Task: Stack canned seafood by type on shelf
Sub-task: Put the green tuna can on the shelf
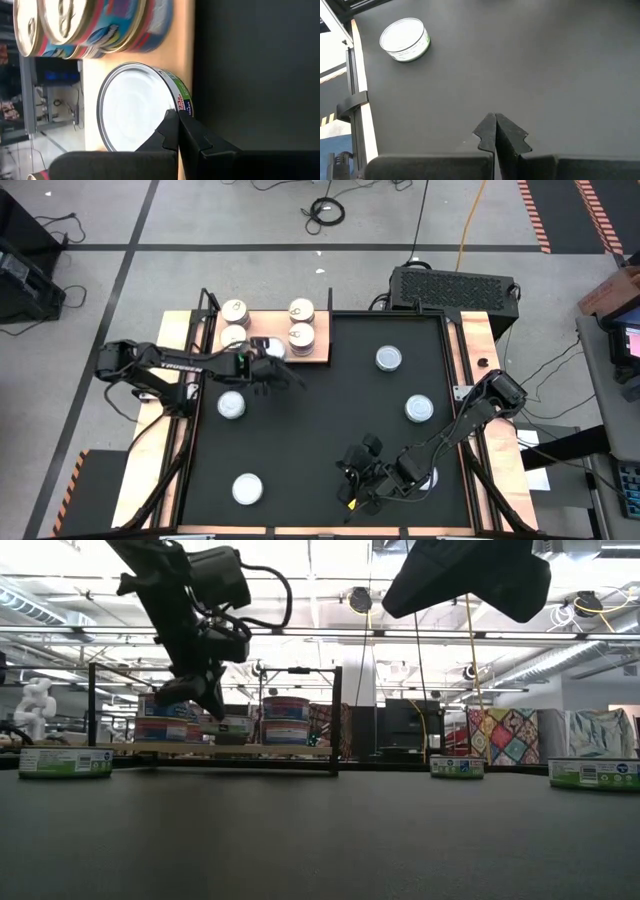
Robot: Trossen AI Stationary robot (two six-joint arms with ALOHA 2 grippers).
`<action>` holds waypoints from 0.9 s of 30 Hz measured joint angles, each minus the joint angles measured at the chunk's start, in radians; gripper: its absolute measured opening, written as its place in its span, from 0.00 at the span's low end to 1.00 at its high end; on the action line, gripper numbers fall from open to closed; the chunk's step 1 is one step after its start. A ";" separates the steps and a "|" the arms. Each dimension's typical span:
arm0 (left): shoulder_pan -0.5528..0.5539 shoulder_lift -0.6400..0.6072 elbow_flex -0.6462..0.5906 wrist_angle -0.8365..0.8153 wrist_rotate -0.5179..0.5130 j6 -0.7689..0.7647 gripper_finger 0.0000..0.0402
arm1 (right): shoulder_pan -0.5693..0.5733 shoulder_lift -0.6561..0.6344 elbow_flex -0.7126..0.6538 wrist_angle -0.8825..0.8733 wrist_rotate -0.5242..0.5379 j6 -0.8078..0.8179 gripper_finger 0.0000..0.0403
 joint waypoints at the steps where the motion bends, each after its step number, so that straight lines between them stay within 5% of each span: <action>1: 0.017 0.000 0.000 0.007 0.006 0.009 0.00 | 0.000 0.000 0.000 0.000 0.000 -0.001 0.00; 27: 0.452 0.052 0.002 0.279 0.265 0.329 0.00 | 0.000 0.000 0.000 0.000 0.000 -0.051 0.00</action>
